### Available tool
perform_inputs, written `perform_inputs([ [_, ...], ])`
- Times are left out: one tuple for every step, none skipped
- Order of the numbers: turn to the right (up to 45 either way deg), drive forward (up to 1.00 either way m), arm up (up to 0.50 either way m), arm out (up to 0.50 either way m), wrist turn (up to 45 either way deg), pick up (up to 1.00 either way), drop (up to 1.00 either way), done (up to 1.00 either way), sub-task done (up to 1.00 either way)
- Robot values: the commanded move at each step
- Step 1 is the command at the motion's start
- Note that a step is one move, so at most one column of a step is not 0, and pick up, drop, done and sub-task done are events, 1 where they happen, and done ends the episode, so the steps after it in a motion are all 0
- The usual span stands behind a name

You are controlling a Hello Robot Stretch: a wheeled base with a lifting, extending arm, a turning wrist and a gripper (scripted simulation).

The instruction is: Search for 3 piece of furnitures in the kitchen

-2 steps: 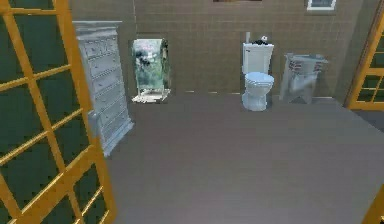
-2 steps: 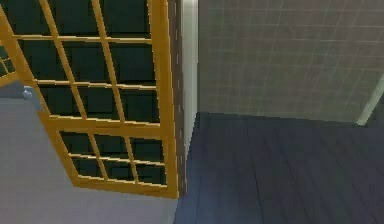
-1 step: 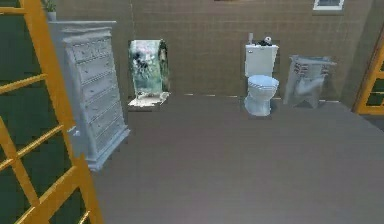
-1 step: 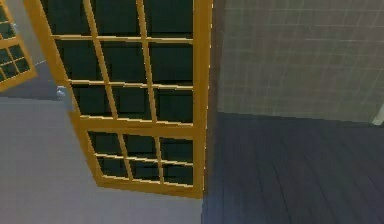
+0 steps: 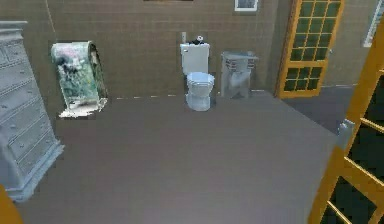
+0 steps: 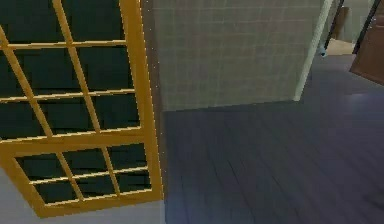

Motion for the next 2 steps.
perform_inputs([
  [0.0,1.0,0.0,0.0,0.0,0.0,0.0,0.0,0.0],
  [9.0,0.0,0.0,0.0,0.0,0.0,0.0,0.0,0.0],
])
